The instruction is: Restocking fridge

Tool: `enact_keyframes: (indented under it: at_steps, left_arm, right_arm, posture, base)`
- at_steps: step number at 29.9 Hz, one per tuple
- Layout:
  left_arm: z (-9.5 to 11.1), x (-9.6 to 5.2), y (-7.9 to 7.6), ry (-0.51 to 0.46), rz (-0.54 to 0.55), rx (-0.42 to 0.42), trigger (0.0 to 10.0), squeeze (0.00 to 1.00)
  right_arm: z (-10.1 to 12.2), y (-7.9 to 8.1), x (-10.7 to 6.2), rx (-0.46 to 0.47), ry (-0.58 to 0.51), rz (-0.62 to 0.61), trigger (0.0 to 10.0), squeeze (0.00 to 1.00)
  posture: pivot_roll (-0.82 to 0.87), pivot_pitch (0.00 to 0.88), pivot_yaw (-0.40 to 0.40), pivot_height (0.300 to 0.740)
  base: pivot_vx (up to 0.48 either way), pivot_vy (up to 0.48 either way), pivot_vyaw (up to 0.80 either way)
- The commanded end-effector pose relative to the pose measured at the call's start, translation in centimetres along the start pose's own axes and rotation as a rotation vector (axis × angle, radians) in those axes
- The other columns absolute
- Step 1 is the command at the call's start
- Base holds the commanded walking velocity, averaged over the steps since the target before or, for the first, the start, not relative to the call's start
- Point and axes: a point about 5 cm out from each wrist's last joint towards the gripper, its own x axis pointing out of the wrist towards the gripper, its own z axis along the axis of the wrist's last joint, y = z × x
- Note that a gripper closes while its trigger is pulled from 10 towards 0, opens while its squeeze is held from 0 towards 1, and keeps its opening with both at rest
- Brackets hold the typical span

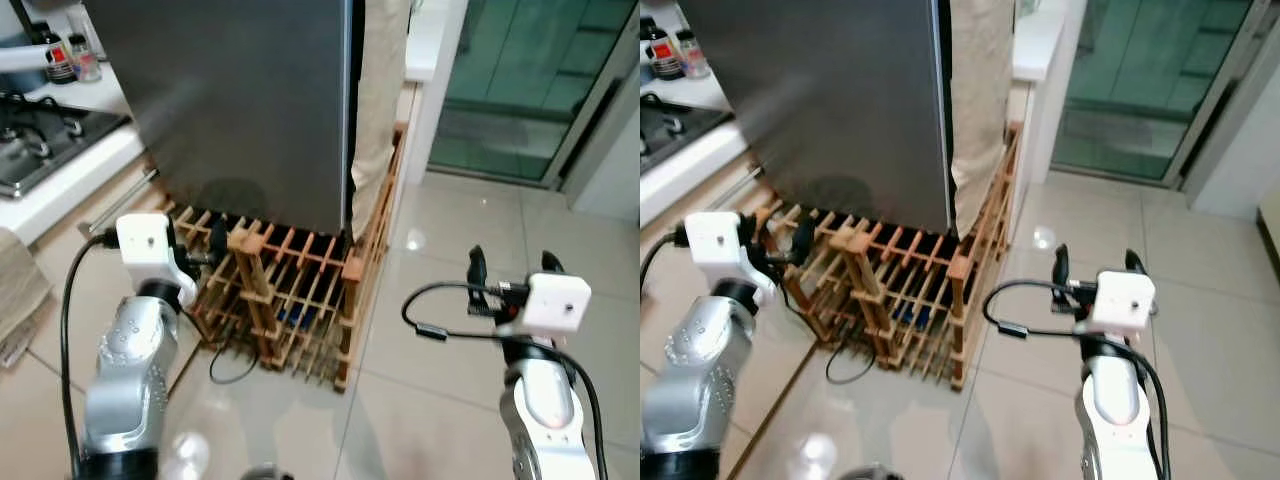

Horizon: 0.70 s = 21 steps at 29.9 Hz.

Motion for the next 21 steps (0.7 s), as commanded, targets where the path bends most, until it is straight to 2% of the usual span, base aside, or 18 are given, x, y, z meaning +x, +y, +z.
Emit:
enact_keyframes:
  at_steps: [1, 5, 8, 10, 12, 15, 17, 18, 21]
  left_arm:
    - [2.1, 0.4, -0.5, -0.087, -0.039, 0.016, 10.0, 0.0]
    - [3.2, 0.1, -0.9, -0.124, -0.102, -0.008, 10.0, 0.0]
    - [3.6, -0.7, 0.0, -0.131, -0.02, -0.009, 10.0, 0.0]
    - [1.8, -1.1, 0.9, -0.042, 0.094, -0.056, 10.0, 0.0]
    - [0.8, -0.9, 0.7, -0.002, 0.109, -0.048, 10.0, 0.0]
    - [0.3, -0.2, 0.0, 0.01, 0.066, -0.015, 10.0, 0.0]
    - [-0.3, 0.1, -1.6, 0.023, -0.055, 0.014, 10.0, 0.0]
    - [-0.5, 0.0, -2.5, 0.031, -0.112, 0.043, 10.0, 0.0]
    - [-0.3, -0.6, -4.1, 0.018, -0.196, 0.101, 10.0, 0.0]
  right_arm:
    - [0.8, 0.0, 0.8, 0.004, -0.038, -0.004, 10.0, 0.0]
    - [1.4, -0.1, 1.2, -0.004, -0.048, 0.005, 10.0, 0.0]
    - [2.0, -0.3, 0.6, -0.009, -0.05, -0.002, 10.0, 0.0]
    - [1.4, -0.4, -0.3, -0.037, -0.032, -0.017, 10.0, 0.0]
    - [0.6, -0.6, -0.5, -0.05, -0.007, -0.031, 10.0, 0.0]
    - [0.2, -0.8, -0.2, -0.058, -0.001, -0.033, 10.0, 0.0]
    - [0.1, -0.9, 0.4, -0.074, 0.0, -0.026, 10.0, 0.0]
    - [0.0, -1.0, 0.7, -0.08, 0.005, -0.022, 10.0, 0.0]
    - [0.0, -1.2, 1.4, -0.078, 0.019, -0.017, 10.0, 0.0]
  posture:
    - [0.03, 0.0, 0.022, 0.74]
    - [0.04, 0.0, 0.017, 0.74]
    - [0.03, 0.0, 0.02, 0.74]
    - [0.02, 0.0, 0.017, 0.74]
    - [0.01, 0.0, 0.016, 0.74]
    - [0.0, 0.0, 0.01, 0.74]
    - [-0.01, 0.0, 0.006, 0.74]
    - [-0.02, 0.0, 0.01, 0.74]
    - [-0.03, 0.0, 0.015, 0.74]
  base:
    - [0.0, 0.0, 0.0]
    - [0.0, 0.0, 0.0]
    - [0.0, 0.0, 0.0]
    - [0.0, 0.0, 0.0]
    - [0.0, 0.0, 0.0]
    - [0.0, 0.0, 0.0]
    - [0.0, 0.0, 0.0]
    - [0.0, 0.0, 0.0]
    - [0.0, 0.0, 0.0]
